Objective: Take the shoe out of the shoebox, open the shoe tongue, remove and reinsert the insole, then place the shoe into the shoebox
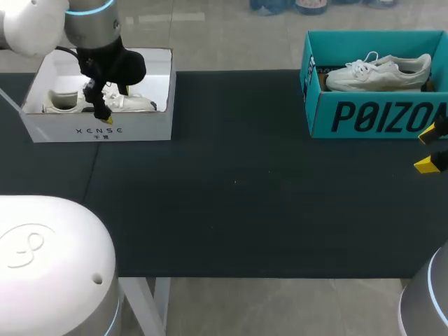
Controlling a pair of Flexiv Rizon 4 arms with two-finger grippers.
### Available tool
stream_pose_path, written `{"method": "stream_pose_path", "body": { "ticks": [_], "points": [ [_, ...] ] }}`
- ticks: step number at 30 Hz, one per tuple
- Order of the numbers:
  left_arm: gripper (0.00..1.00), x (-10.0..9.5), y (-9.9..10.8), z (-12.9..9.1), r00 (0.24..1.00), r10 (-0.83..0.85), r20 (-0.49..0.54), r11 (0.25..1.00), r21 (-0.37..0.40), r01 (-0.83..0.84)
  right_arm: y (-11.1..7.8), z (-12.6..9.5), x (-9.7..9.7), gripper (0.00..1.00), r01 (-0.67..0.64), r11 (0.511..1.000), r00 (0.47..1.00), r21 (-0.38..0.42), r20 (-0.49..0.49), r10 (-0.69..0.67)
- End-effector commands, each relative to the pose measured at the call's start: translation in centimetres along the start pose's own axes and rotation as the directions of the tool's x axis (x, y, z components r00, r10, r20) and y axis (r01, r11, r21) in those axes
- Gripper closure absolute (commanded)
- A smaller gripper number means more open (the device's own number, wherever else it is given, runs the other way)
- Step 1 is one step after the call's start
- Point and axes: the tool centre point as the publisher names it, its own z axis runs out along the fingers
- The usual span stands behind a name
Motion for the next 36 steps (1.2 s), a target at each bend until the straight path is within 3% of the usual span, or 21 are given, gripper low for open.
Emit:
{"method": "stream_pose_path", "body": {
  "ticks": [1, 7, 13, 23, 36],
  "points": [
    [0.0, 0.1, 0.0, 0.0, 1.0, 0.001, 0.001, 1.0, -0.002, -0.001, 0.1, -0.4, -1.8, 0.0, 0.014, 0.999, 0.999, 0.048, 0.032, -0.015],
    [0.0, 0.1, 0.0, 0.0, 1.0, 0.001, 0.001, 1.0, -0.002, -0.001, 0.8, -0.9, -7.9, 0.0, -0.128, 0.976, 0.98, 0.175, 0.172, 0.098],
    [0.0, 0.1, 0.0, 0.0, 1.0, 0.001, 0.001, 1.0, -0.002, -0.001, 2.3, -1.1, -13.8, 0.0, -0.326, 0.928, 0.907, 0.178, 0.337, 0.254],
    [0.0, 0.1, 0.0, 0.0, 1.0, 0.001, 0.001, 1.0, -0.002, -0.001, 3.8, -0.4, -23.1, 0.0, -0.545, 0.824, 0.766, 0.157, 0.493, 0.412],
    [0.0, 0.1, 0.0, 0.0, 1.0, 0.001, 0.001, 1.0, -0.002, -0.001, 3.9, -0.3, -23.7, 0.0, -0.537, 0.827, 0.767, 0.168, 0.505, 0.396]
  ]
}}
